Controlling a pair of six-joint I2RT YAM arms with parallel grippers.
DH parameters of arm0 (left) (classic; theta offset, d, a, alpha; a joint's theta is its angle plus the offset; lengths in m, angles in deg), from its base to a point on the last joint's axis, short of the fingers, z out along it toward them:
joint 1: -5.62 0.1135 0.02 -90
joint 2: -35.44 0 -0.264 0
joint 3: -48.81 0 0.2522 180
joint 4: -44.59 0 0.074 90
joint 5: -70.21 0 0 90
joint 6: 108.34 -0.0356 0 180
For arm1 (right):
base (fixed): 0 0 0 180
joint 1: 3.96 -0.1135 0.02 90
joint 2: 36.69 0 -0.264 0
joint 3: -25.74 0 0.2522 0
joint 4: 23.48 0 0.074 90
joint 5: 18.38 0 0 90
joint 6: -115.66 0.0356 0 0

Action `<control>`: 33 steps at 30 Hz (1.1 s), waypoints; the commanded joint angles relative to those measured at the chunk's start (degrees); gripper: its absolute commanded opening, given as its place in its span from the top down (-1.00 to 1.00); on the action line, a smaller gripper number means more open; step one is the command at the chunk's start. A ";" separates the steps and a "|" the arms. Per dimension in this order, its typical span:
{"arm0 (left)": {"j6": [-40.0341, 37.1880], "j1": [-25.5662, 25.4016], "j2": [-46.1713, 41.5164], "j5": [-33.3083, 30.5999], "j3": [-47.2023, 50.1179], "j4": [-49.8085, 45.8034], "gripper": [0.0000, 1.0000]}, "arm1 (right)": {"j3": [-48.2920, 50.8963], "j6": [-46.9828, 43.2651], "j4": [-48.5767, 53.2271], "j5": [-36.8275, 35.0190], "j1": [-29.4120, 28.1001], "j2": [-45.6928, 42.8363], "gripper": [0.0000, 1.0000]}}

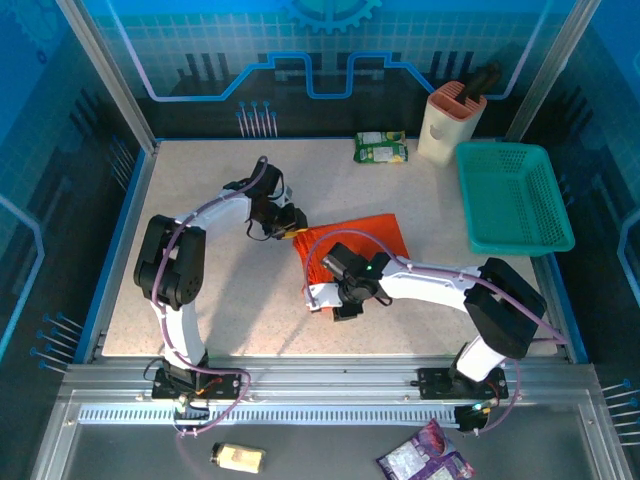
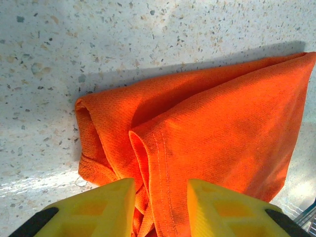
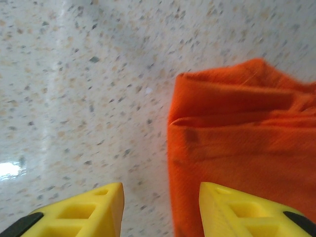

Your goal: Fold the inside-out t-shirt

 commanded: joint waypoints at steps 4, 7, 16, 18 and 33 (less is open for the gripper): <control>-0.83 0.66 -1.56 1.31 0.13 -0.03 0.32 | 0.63 -6.69 -9.01 -1.01 -1.83 3.03 0.11; -1.05 1.09 -1.67 1.31 0.21 -0.14 0.32 | 0.52 -6.85 -8.47 -0.62 -1.96 4.40 0.13; -1.19 1.81 -1.27 2.13 -0.16 0.32 0.32 | 0.53 -4.94 -7.93 -1.27 -2.14 5.51 0.27; -1.28 1.89 -0.57 2.71 -0.76 0.86 0.32 | 0.52 -4.94 -7.72 -0.95 -2.07 5.17 0.40; -15.05 1.22 11.48 8.51 -16.21 -9.84 0.31 | 2.74 -2.37 -3.69 2.98 -2.14 0.62 1.00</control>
